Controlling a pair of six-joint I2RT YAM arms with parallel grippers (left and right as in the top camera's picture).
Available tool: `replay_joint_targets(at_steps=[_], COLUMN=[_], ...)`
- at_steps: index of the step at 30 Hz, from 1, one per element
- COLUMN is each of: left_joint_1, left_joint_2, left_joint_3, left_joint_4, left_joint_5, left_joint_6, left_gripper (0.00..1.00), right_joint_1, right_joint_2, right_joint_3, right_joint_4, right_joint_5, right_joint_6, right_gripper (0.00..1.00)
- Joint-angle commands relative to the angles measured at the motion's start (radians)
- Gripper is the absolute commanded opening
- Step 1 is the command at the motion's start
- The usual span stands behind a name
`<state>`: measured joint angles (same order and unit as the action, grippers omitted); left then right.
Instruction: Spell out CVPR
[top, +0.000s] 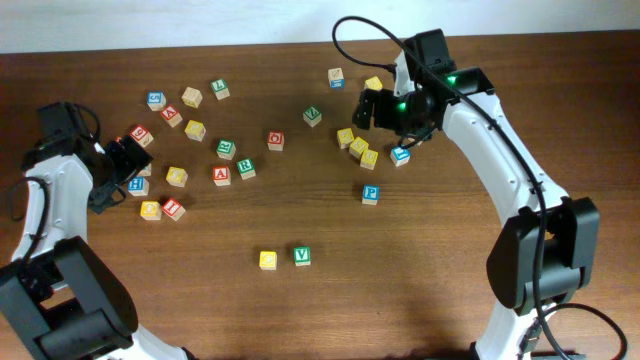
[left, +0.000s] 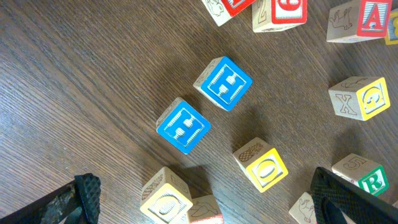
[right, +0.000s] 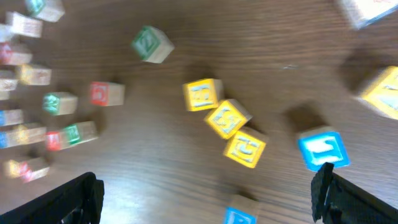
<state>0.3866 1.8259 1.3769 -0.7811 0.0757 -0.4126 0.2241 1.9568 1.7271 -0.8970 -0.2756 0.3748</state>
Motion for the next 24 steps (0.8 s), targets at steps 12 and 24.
replay_joint_targets(at_steps=[12, 24], left_joint_1=[0.0, 0.0], left_joint_2=[0.008, 0.008], left_joint_3=[-0.004, -0.004], left_joint_4=[0.002, -0.024], left_joint_5=[0.007, 0.251], left_joint_6=[-0.013, -0.013], left_gripper=[0.99, 0.99], right_joint_1=[-0.01, -0.233], right_joint_2=[-0.014, -0.014], right_joint_3=[0.008, 0.008], right_joint_4=[-0.084, -0.181], right_joint_5=[0.309, 0.419], right_joint_6=[0.0, 0.001], right_gripper=[0.98, 0.98])
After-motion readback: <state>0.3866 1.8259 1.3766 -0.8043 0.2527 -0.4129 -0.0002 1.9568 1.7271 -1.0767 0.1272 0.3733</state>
